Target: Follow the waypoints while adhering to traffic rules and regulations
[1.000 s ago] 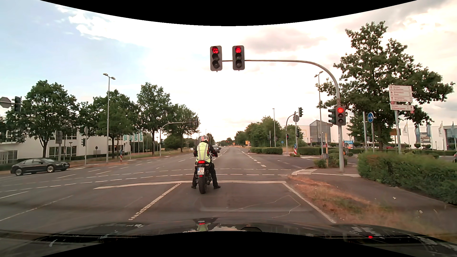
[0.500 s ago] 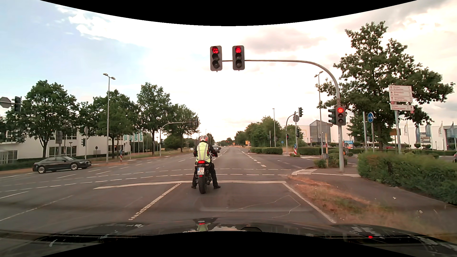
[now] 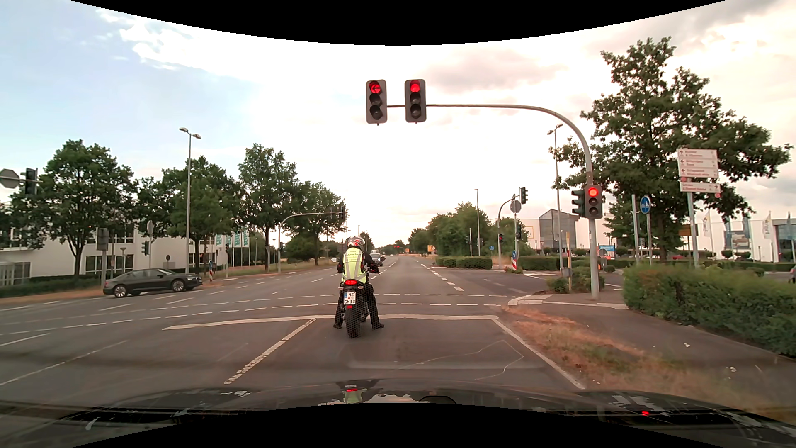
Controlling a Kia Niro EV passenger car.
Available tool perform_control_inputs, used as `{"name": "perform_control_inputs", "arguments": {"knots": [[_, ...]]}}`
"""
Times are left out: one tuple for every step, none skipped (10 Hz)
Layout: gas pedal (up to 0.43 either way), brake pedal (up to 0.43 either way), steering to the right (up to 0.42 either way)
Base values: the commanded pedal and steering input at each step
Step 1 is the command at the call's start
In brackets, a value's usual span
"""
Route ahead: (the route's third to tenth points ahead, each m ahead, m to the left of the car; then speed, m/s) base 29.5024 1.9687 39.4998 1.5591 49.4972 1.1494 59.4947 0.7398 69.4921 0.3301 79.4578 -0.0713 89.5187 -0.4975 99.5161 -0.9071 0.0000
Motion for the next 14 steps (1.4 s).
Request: {"name": "perform_control_inputs", "arguments": {"knots": [[0.0,0.0,-0.002],[0.0,0.0,-0.002],[0.0,0.0,-0.001],[0.0,0.0,-0.002],[0.0,0.0,-0.002],[0.0,0.0,-0.001],[0.0,0.0,-0.001],[0.0,0.0,-0.001],[0.0,0.0,-0.002],[0.0,0.0,-0.002],[0.0,0.0,-0.002],[0.0,0.0,-0.002],[0.0,0.0,-0.001],[0.0,0.0,-0.001]]}}
